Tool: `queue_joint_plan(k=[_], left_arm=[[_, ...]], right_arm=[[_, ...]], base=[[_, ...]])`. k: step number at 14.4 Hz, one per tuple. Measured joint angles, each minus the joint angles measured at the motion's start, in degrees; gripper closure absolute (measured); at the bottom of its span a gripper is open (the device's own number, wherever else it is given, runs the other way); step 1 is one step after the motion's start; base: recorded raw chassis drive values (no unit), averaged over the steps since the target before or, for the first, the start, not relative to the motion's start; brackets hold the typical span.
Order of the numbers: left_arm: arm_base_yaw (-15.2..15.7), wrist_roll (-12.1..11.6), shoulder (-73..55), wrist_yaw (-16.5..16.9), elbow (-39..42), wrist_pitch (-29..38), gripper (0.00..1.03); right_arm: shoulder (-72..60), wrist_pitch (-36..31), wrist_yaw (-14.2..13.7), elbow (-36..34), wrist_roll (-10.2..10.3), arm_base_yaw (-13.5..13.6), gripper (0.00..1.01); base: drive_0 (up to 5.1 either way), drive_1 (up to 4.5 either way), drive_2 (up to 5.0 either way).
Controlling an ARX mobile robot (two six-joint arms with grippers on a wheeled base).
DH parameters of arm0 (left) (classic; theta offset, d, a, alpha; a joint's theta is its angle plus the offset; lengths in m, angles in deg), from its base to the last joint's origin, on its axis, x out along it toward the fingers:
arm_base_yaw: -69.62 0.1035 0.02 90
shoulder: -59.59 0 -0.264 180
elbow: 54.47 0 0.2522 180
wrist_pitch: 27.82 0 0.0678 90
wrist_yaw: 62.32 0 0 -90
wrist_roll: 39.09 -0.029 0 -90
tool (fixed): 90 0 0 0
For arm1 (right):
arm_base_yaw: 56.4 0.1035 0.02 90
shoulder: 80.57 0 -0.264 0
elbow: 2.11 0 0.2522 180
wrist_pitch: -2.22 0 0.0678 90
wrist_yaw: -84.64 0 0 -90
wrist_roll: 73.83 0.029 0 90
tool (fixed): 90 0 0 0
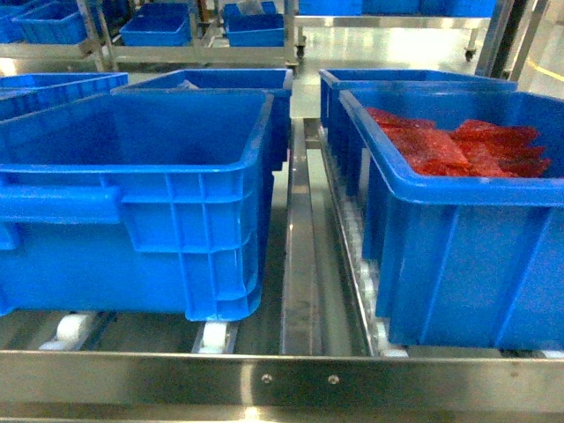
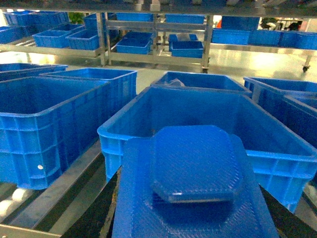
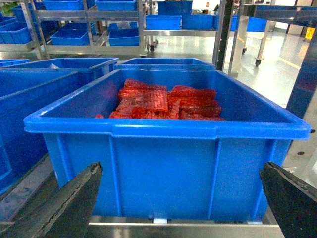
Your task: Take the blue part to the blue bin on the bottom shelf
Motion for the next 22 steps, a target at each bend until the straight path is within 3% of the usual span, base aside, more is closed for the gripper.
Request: queue_joint_plan(k=[9, 22], left_arm=[[0.0, 0.0, -0.4, 0.2, 0.0, -0.1, 0.60], [0.0, 0.0, -0.2, 0.1, 0.0, 0.0, 0.60]], right_arm=[[0.0, 0.0, 0.0, 0.0, 0.0, 0.0, 0.03], [0.0, 0.0, 0.0, 0.0, 0.0, 0.0, 0.03]], base=[[-0.1, 3.39, -3.5], [0.0, 0.00, 0.0]])
